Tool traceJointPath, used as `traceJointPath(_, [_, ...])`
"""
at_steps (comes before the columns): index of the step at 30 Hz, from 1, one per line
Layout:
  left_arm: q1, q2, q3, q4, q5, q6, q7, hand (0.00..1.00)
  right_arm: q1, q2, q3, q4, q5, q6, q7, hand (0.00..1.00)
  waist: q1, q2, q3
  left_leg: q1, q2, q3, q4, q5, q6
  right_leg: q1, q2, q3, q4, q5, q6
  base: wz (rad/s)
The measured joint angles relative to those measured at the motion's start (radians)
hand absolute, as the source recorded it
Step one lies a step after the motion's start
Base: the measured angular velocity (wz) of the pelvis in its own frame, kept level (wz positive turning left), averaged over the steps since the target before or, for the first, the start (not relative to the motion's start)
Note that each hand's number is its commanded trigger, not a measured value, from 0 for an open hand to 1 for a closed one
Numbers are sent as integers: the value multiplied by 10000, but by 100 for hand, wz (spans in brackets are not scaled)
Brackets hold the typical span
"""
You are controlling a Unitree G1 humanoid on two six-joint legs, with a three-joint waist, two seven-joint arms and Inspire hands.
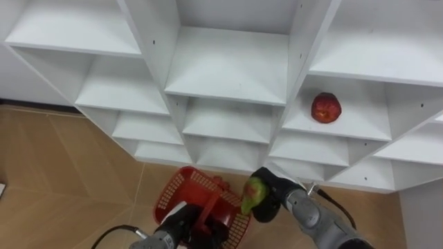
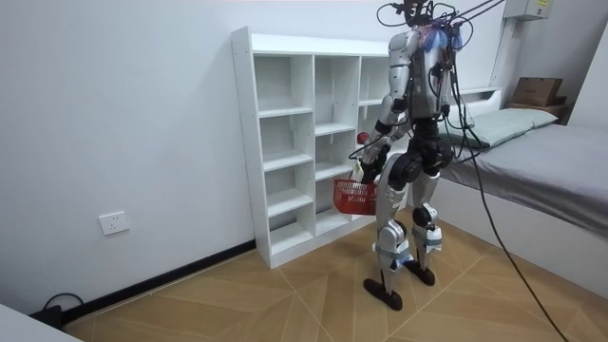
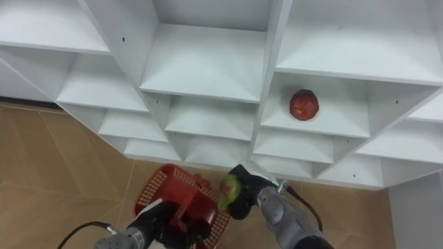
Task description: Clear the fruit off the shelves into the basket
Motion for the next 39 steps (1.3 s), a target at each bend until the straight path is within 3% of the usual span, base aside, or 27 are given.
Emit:
traceJointPath(14, [-213,-49,-192,15,0,1,-1,100,-203,47,188,420,1198,13,4,100,-12,137,-7,-31,2,-11,0,0,0,-9,3,-26,4,1,-2,0])
traceJointPath(15, [-213,-50,-192,15,0,1,-4,100,-203,47,189,453,1289,13,7,18,-11,139,-6,-31,2,-11,0,0,0,-9,3,-25,6,1,-1,0])
traceJointPath(16, [-213,-50,-195,15,0,2,-9,100,-202,52,199,488,1396,15,20,0,-14,139,-6,-30,2,-11,1,0,0,-9,2,-23,6,1,-2,0])
traceJointPath(39, [-246,-83,-212,221,-3,16,-8,100,-197,143,246,941,1884,-2,91,0,-17,171,-12,-10,3,-10,59,0,0,0,-12,-22,100,2,-2,0])
